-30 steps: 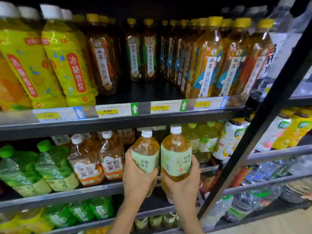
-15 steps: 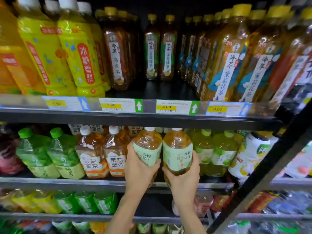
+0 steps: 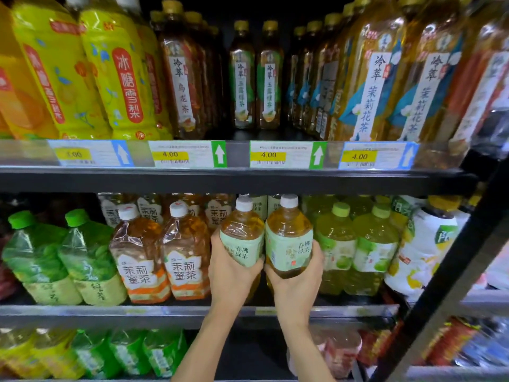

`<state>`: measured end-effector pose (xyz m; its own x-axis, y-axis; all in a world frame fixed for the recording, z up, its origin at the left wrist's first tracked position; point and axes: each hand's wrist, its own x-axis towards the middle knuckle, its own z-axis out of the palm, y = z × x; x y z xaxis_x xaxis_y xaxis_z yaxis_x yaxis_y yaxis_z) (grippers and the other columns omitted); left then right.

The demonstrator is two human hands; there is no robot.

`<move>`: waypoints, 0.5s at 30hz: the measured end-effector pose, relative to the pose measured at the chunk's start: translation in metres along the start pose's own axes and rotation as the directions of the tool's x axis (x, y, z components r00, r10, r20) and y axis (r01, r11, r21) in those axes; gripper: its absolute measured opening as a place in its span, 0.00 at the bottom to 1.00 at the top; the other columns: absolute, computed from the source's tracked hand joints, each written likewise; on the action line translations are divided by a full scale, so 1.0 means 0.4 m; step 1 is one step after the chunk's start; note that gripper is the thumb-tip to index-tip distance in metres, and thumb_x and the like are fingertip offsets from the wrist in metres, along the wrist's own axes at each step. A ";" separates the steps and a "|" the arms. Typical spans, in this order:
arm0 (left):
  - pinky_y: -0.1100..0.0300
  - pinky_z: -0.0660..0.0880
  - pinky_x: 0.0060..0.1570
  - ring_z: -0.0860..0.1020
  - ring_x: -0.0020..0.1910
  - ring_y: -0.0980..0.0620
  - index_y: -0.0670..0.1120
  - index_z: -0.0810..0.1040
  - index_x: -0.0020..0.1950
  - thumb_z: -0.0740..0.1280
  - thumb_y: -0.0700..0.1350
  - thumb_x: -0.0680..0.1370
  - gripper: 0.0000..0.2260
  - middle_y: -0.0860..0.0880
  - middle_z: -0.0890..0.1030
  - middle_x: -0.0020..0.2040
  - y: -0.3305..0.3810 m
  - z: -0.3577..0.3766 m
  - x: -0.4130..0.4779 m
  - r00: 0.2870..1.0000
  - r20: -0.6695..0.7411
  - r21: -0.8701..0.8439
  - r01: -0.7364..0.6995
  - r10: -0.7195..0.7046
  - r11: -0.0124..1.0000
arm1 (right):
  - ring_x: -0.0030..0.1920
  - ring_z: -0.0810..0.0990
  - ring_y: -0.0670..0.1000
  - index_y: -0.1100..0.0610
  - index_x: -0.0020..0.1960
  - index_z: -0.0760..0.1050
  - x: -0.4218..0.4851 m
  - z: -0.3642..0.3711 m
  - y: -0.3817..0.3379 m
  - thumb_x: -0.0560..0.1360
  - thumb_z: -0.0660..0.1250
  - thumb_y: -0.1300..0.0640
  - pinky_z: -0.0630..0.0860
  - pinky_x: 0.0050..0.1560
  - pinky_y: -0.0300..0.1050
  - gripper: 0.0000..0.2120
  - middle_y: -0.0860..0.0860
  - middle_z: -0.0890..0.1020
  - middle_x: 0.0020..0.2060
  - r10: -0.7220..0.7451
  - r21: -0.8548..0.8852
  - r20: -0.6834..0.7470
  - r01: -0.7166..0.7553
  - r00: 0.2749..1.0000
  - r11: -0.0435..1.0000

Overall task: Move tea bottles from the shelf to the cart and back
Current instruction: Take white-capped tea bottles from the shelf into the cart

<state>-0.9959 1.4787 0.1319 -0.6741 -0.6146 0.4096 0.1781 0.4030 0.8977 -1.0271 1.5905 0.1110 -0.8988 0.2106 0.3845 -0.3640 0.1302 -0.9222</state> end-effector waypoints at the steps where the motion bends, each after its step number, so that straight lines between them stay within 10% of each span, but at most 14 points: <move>1: 0.54 0.76 0.61 0.75 0.61 0.63 0.60 0.63 0.67 0.83 0.48 0.62 0.41 0.61 0.76 0.61 -0.008 0.006 -0.001 1.000 -0.002 -0.003 0.001 -0.001 1.000 | 0.65 0.67 0.46 0.49 0.74 0.62 0.000 0.003 0.005 0.60 0.83 0.62 0.67 0.62 0.43 0.49 0.42 0.69 0.60 -0.001 -0.004 -0.003 0.001 1.000 1.000; 15: 0.59 0.73 0.64 0.73 0.65 0.60 0.58 0.61 0.69 0.84 0.46 0.63 0.43 0.56 0.74 0.65 -0.059 0.048 0.009 0.999 -0.047 -0.008 0.013 -0.014 1.000 | 0.62 0.67 0.45 0.50 0.72 0.60 0.012 0.012 0.038 0.57 0.85 0.61 0.71 0.66 0.51 0.51 0.44 0.68 0.58 0.040 -0.134 0.021 -0.037 0.999 0.990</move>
<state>-1.0164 1.4800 0.1091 -0.6420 -0.6514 0.4045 0.1748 0.3893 0.9044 -1.0383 1.5888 0.0987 -0.9177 0.1952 0.3461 -0.2943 0.2512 -0.9221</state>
